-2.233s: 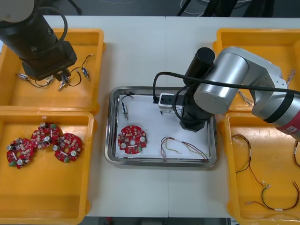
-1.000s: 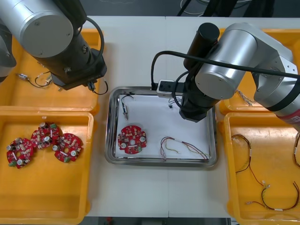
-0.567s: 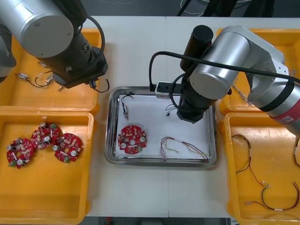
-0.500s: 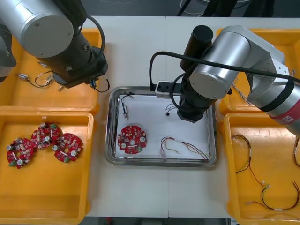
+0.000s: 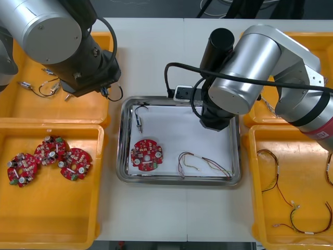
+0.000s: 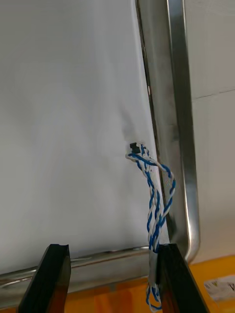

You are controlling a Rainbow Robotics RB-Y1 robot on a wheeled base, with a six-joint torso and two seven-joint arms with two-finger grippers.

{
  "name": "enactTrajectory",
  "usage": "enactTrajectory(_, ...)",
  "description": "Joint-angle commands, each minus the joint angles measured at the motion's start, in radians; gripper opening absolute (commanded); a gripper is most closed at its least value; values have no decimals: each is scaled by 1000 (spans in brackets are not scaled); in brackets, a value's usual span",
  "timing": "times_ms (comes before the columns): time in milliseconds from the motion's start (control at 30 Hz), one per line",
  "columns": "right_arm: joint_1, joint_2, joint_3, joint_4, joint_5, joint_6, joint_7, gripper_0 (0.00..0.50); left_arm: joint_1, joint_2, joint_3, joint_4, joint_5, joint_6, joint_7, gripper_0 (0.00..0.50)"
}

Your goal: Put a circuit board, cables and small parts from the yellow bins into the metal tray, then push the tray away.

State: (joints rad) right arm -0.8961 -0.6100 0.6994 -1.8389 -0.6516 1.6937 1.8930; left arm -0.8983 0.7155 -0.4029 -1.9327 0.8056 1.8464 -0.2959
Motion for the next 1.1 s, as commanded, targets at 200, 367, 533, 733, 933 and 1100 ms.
enactTrajectory(200,-40,-8,-54,-114,23,112,-45,500,1,-10,-4,-29,-11,-21,58,0)
enactTrajectory(367,-41,-8,-67,-129,23,126,-38,500,1,-10,-5,-29,-16,-55,61,0)
enactTrajectory(533,-41,-8,-70,-129,23,126,-40,500,1,-10,7,-37,-8,-76,64,0)
enactTrajectory(733,-43,-7,-70,-131,23,120,-45,500,2,-8,53,-43,47,-76,57,0)
enactTrajectory(933,-41,-7,-70,-129,21,113,-42,500,45,-7,113,-40,138,-236,69,0)
enactTrajectory(1100,-41,-7,-70,-131,21,109,-42,500,52,2,88,-63,107,-153,52,0)
